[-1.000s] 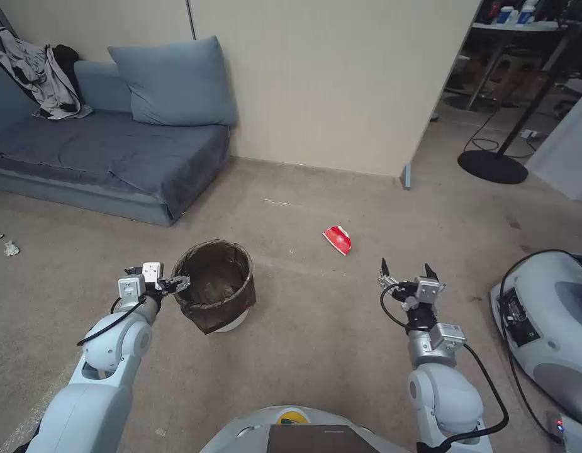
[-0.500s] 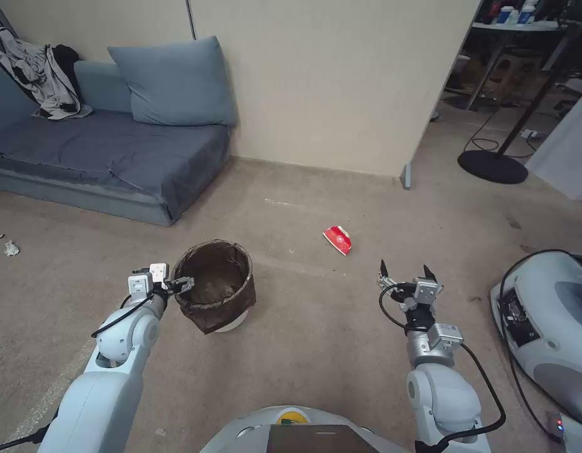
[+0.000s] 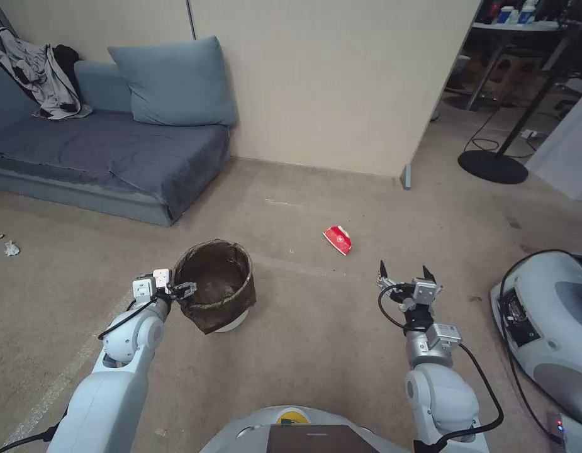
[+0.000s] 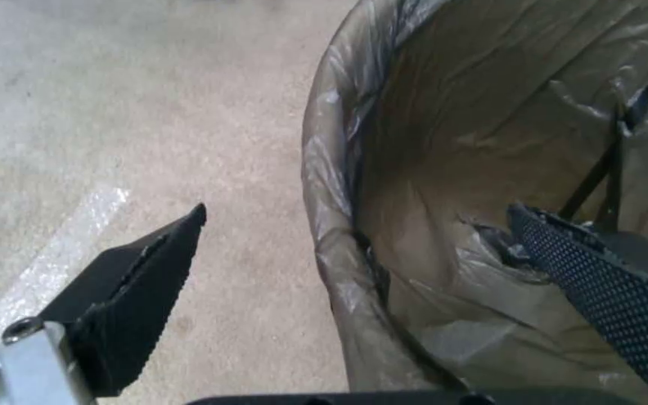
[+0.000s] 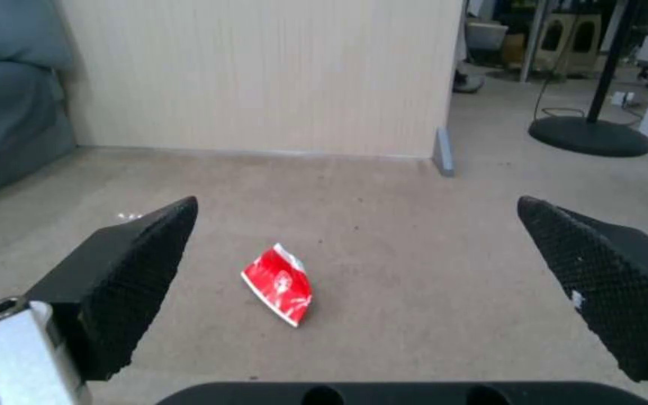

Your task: Pick up the trash bin, then pick up the garbage from the floor and place it into the trash bin.

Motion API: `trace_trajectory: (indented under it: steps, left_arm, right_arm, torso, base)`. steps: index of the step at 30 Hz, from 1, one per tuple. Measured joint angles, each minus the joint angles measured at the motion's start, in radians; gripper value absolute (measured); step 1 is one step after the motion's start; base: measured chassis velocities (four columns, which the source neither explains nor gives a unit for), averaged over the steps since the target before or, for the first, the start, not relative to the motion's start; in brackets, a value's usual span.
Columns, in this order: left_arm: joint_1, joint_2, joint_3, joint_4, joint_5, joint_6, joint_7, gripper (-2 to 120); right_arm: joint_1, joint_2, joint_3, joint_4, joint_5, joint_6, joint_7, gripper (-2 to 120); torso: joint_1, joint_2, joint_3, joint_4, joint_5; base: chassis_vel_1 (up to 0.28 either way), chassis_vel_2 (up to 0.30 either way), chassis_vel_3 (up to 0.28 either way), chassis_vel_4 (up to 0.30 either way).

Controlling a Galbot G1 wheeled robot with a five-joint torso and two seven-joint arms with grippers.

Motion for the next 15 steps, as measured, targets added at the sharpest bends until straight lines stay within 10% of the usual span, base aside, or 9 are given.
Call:
trace_trajectory:
  steps: [15]
  left_arm:
    - [-0.033, -0.015, 0.012, 0.051, -0.066, -0.001, -0.082, 89]
  right_arm:
    - [0.006, 0.0, 0.002, -0.005, 0.001, 0.001, 0.001, 100]
  torso:
    - [0.0, 0.0, 0.0, -0.0001, 0.0]
  base:
    - [0.0, 0.0, 0.0, 0.0]
